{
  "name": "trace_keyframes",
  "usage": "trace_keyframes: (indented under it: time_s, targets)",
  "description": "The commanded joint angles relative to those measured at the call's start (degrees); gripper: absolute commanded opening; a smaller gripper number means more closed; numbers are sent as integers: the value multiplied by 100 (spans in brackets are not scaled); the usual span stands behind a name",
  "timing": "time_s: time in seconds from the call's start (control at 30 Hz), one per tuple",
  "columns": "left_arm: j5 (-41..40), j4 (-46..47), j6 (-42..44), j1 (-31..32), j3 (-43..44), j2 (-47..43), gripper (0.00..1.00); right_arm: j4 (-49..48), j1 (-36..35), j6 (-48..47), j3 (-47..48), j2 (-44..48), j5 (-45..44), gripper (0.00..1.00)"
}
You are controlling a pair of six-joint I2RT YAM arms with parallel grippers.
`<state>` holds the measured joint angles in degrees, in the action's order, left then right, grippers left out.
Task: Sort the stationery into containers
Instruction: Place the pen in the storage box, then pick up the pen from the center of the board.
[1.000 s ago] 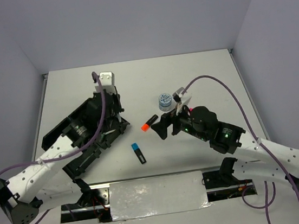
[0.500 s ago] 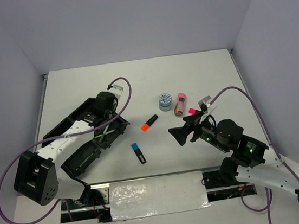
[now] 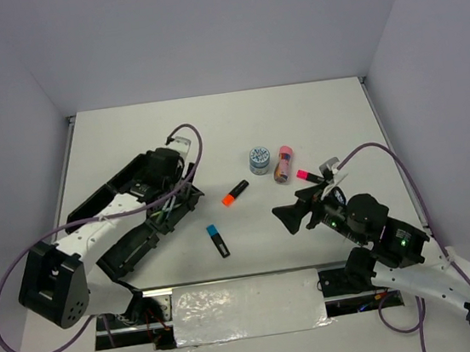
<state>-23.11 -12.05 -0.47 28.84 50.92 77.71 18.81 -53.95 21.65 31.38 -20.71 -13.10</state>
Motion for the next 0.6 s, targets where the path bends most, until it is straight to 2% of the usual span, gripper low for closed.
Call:
trace_keyframes:
  time_s: [0.0,0.07,0.1,0.13,0.17,0.2,0.23,0.27,0.3,0.43,0.47,0.57]
  targets:
    - [-19,-330,-776,60,392,-536,99,350,34,207,290,-3,-262,100]
    - [35,-691,-1374,157,638,-704,99,509,34,357,404,-134,-473,100]
    - [122,-1137,-2029,200,700,-766,99,736,34,584,465,-222,-570,100]
    - [184,-1298,-2367,305,666,-949,99,851,25,682,553,-319,-727,100]
    - [167,-1456,-3075,420,596,-1055,99,957,34,796,589,-502,-807,100]
    - [141,-1545,-3308,569,473,-1196,99,1132,34,901,606,-583,-886,100]
    - [-42,-1554,-3589,1083,220,-1301,99,1186,34,1085,598,-653,-948,100]
    - [-601,-1667,-4296,1428,147,-1433,99,1213,25,1157,580,-758,-1027,100]
    - [-781,-1877,-4591,2049,103,-1443,99,1213,34,1227,554,-794,-1062,100]
    - [-1168,-2300,-5603,3117,137,-961,99,1125,34,1508,396,-847,-1002,100]
    - [-1474,-2502,-6039,3406,216,-655,99,1125,34,1518,387,-856,-949,100]
    - [-1617,-3170,-6884,3602,436,-66,99,1221,34,1535,413,-865,-905,100]
